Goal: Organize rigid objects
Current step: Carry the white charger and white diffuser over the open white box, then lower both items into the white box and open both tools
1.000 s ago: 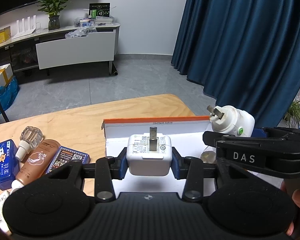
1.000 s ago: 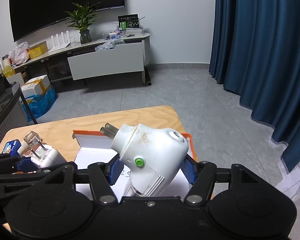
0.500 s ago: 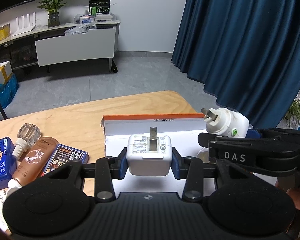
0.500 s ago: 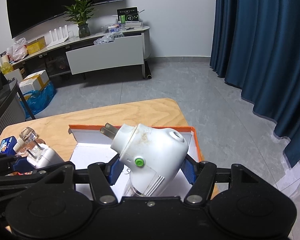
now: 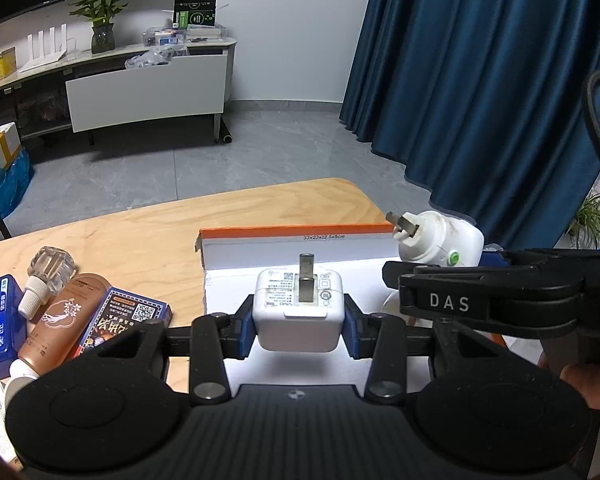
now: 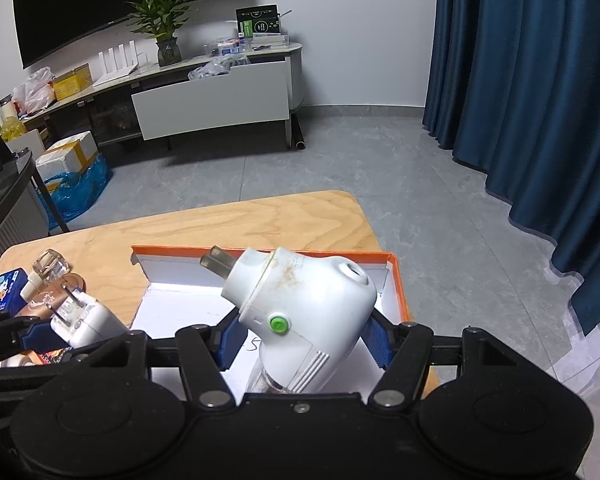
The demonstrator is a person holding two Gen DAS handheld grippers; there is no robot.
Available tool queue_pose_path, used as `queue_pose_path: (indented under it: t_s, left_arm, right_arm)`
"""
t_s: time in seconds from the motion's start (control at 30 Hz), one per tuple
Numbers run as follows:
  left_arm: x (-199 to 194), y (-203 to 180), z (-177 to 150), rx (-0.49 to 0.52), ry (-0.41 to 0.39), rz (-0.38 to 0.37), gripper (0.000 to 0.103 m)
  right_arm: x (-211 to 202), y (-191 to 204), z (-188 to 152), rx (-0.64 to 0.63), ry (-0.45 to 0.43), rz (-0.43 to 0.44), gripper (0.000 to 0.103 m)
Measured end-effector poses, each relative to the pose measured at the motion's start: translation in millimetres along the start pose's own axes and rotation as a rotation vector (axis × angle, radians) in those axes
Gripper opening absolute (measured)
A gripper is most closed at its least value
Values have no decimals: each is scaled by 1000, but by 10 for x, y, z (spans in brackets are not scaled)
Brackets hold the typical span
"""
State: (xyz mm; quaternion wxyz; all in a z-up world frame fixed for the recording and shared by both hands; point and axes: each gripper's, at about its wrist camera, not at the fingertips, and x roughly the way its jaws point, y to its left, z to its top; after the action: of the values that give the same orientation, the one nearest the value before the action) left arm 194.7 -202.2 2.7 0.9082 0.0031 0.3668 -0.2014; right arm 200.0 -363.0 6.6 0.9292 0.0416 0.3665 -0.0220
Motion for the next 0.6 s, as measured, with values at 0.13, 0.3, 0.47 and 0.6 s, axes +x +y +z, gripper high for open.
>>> queue_pose_path:
  t_s: [0.13, 0.3, 0.47, 0.6]
  left_arm:
    - [19, 4, 1, 0, 4, -2, 43]
    - [35, 5, 2, -4, 6, -1, 43]
    - [52, 13, -6, -9, 13, -3, 43]
    - [78, 20, -34, -11, 24, -6, 43]
  right_arm:
    - [21, -15, 5, -8, 7, 2, 74]
    - [53, -16, 14, -9, 14, 4, 74]
    - [101, -15, 38, -6, 23, 9, 74]
    - [160, -13, 71, -5, 37, 11, 74]
